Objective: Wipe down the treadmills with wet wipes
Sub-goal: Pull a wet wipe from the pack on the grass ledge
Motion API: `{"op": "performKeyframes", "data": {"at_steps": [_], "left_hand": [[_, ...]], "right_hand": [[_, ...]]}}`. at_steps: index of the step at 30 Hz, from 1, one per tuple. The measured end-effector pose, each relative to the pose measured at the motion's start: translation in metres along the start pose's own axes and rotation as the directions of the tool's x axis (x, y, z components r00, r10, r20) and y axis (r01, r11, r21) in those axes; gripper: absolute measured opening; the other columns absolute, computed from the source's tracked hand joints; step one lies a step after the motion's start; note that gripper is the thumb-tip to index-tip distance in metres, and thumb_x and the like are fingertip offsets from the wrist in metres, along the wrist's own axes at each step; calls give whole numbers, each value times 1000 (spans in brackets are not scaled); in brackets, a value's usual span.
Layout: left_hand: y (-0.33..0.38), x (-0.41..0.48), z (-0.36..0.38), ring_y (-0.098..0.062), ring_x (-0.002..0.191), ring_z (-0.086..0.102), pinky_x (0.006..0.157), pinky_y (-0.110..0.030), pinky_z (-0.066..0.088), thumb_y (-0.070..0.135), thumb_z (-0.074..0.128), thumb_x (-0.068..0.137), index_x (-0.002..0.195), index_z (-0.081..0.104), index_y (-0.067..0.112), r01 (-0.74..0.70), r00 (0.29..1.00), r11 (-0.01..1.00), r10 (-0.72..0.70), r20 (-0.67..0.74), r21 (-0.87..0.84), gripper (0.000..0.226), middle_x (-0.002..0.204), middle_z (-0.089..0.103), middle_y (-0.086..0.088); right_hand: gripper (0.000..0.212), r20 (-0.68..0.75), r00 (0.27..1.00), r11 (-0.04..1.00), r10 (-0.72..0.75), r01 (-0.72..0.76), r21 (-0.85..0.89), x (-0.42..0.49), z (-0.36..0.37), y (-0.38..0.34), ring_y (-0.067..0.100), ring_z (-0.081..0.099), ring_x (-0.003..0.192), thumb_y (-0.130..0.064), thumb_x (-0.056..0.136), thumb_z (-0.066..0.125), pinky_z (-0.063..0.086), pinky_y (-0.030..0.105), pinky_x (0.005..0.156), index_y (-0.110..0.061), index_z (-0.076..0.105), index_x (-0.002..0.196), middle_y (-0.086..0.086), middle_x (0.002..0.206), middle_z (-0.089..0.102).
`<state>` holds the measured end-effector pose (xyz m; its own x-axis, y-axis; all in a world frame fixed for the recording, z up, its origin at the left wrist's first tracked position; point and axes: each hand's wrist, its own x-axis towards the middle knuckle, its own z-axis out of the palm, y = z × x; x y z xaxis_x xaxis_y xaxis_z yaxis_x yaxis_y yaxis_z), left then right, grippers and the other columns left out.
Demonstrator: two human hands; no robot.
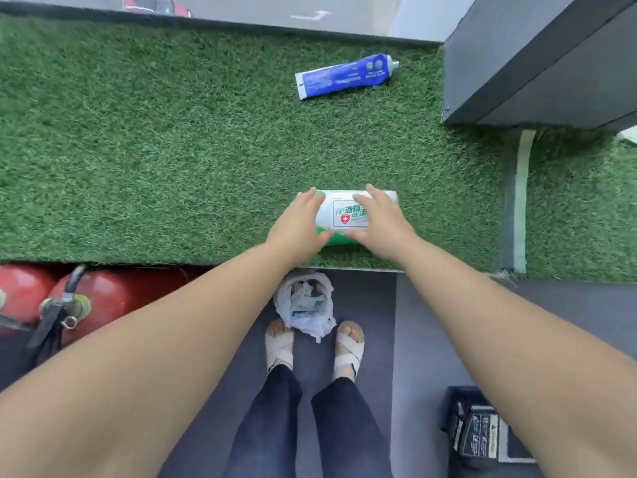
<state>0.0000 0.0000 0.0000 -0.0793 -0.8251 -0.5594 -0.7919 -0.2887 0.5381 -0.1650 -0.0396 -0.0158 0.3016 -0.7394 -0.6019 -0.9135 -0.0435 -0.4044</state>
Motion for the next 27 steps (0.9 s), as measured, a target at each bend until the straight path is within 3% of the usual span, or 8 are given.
{"op": "performKeyframes", "data": {"at_steps": [3,8,11,13,16,20,24,27], "left_hand": [[-10,16,15,-12,145,13,113,-26,15,28,60,92,150,21,15,-19,1000,1000,19,8,-3,71,159,14,1],[-15,23,30,-10,142,22,110,-25,21,26,58,93,148,28,17,-4,997,997,-2,-78,-74,63,156,24,3],[-14,24,33,-11,141,26,110,-25,21,24,58,93,147,31,17,7,994,995,-18,-112,-98,61,154,29,3],[-13,26,34,-12,140,28,110,-25,21,23,58,93,147,32,17,26,993,993,-39,-113,-119,59,152,32,2],[-15,28,35,-15,135,36,107,-28,28,24,60,92,145,34,19,45,991,989,-62,-117,-139,60,148,38,3],[-11,29,35,-16,134,36,104,-29,31,24,63,89,145,34,18,40,990,993,-55,-131,-112,63,148,36,2],[-5,33,33,-19,145,8,116,-31,17,33,62,89,150,20,22,-37,987,990,58,-149,138,74,159,6,4],[2,39,31,-17,146,-10,118,-34,13,41,56,91,152,7,25,-93,990,955,120,-80,281,79,159,-11,7]], "right_hand": [[78,-52,997,988,-50,42,-151,10,20,10,24,9,146,-43,86,65,9,34,118,-21,25,150,2,160,11],[64,-197,970,965,-144,94,-246,11,23,23,24,29,140,-43,87,62,26,40,110,-22,40,144,2,153,32],[56,-200,948,929,-247,173,-327,11,20,23,33,51,122,-38,83,68,43,47,93,-14,57,131,11,137,53],[47,-237,917,907,-322,226,-356,14,15,25,35,61,107,-41,86,58,50,47,82,-11,64,122,13,123,63],[43,-236,943,965,-236,198,-174,23,-6,23,28,58,105,-43,100,35,44,36,80,-17,65,116,6,120,61],[31,-387,922,994,-10,51,97,48,-25,18,20,50,90,-37,97,48,32,29,69,-12,60,112,5,108,49],[27,-453,875,953,170,-28,302,65,-30,15,17,48,79,-24,89,63,37,32,69,-12,52,111,0,91,50],[23,-384,889,892,250,-58,447,60,-32,20,17,55,87,-9,87,62,45,33,76,-16,52,107,1,98,56]]}}
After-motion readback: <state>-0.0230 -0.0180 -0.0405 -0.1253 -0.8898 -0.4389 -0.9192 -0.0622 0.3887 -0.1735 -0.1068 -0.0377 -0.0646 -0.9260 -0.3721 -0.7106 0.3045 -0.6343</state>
